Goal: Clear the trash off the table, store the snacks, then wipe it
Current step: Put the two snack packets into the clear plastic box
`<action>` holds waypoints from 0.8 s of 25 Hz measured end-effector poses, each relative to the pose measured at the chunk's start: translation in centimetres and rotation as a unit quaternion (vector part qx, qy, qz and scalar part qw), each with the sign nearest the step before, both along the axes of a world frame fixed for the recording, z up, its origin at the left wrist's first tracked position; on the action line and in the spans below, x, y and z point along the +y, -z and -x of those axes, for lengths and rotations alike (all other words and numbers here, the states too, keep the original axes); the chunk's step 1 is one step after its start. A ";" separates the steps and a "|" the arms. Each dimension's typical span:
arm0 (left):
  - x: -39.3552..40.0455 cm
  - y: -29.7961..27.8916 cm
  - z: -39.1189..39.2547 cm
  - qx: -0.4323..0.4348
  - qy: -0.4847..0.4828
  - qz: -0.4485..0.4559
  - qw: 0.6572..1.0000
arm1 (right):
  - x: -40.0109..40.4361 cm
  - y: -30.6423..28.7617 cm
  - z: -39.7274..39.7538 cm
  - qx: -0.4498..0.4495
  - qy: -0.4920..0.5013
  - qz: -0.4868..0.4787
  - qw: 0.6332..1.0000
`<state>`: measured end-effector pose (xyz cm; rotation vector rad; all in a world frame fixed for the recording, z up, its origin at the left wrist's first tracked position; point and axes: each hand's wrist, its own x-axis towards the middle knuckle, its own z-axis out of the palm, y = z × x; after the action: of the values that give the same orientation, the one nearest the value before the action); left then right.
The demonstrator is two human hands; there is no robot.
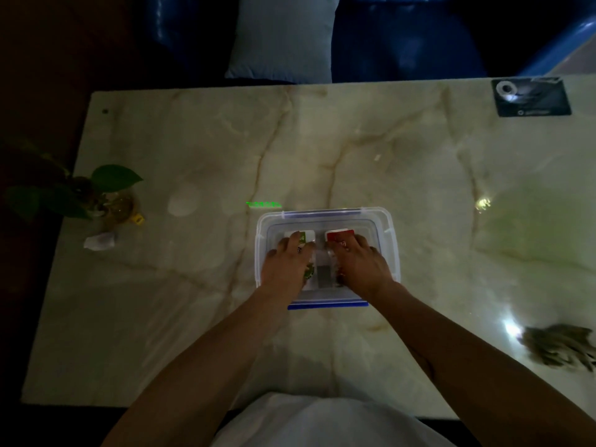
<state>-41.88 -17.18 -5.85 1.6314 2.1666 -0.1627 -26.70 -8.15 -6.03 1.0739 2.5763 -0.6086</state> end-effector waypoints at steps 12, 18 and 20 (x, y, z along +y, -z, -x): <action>-0.1 -0.6 0.1 0.000 -0.019 0.031 0.999 | 0.1 0.4 -0.6 -0.020 0.063 -0.016 0.998; -0.6 -2.3 -0.2 -0.033 -0.064 -0.013 0.997 | -1.1 -2.4 -1.0 0.066 0.119 0.011 0.991; -1.7 -3.7 -0.4 -0.112 -0.122 -0.061 0.984 | -2.0 -4.2 -1.6 0.103 0.120 0.017 0.987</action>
<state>-41.49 -18.87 -2.11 1.3564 2.2120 0.2200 -25.08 -10.18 -1.87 1.3888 2.6148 -0.8616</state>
